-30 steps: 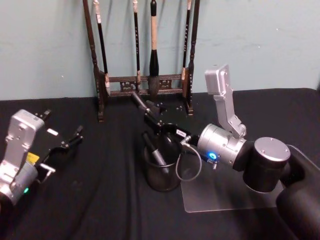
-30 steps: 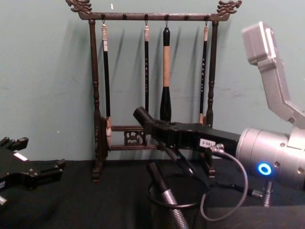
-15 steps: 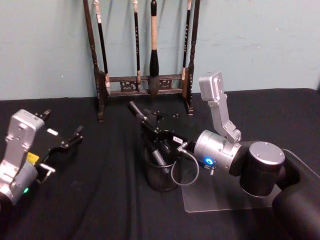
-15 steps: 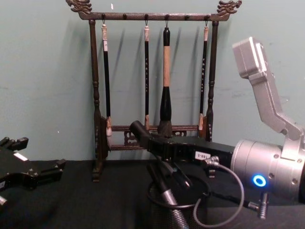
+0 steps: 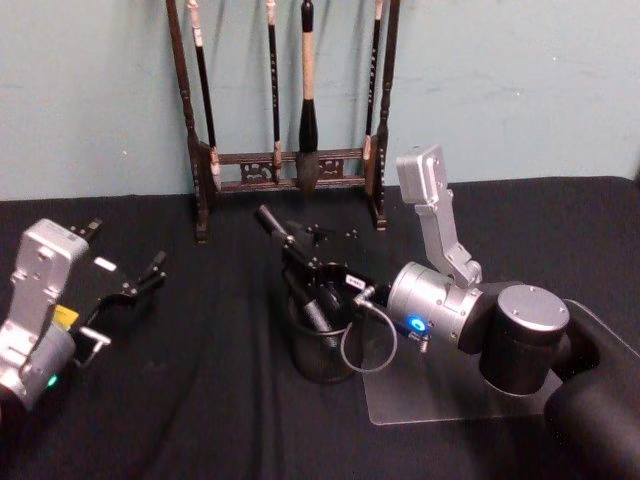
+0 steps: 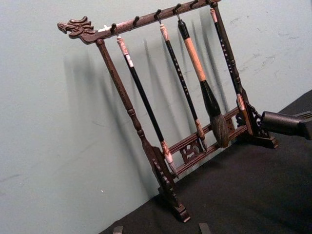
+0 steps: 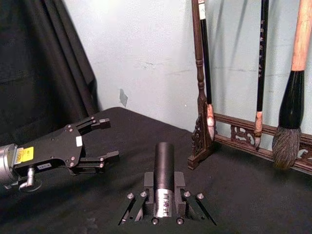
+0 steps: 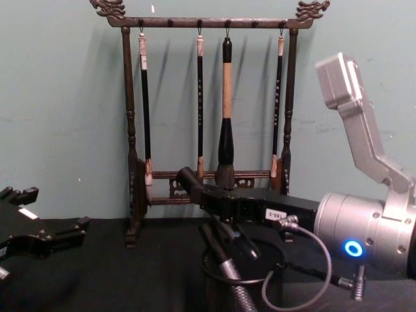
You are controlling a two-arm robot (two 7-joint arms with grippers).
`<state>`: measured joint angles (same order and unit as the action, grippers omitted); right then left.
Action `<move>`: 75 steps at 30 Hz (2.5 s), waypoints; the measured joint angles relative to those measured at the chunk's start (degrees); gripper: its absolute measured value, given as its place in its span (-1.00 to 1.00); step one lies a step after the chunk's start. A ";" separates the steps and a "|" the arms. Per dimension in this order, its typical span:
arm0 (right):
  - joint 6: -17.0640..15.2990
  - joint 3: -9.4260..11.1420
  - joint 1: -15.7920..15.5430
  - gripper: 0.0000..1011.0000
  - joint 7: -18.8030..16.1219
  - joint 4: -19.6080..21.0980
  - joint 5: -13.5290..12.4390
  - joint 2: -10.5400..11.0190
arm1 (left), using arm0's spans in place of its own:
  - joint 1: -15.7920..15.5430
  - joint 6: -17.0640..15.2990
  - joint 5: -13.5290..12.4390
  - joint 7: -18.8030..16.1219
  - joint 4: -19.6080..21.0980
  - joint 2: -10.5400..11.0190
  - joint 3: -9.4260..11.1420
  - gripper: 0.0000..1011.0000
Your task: Pick up the water-based marker from the table and place it into the pen holder.
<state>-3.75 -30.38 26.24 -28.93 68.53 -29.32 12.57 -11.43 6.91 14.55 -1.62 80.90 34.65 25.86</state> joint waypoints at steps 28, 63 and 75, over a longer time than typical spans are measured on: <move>-0.01 0.47 -0.08 0.98 0.13 0.67 -0.32 0.21 | 0.00 0.00 0.00 0.00 0.00 0.00 0.00 0.98; -0.47 13.91 -11.79 0.98 13.54 11.81 4.31 9.75 | 0.00 0.00 0.00 0.00 0.00 0.00 0.00 0.98; -0.47 14.51 -12.63 0.98 14.91 8.81 8.71 8.27 | 0.00 0.00 0.00 0.00 0.00 0.00 0.00 0.98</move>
<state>-4.22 -15.87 13.61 -14.02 77.35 -20.61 20.84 -11.43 6.91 14.55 -1.62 80.90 34.64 25.86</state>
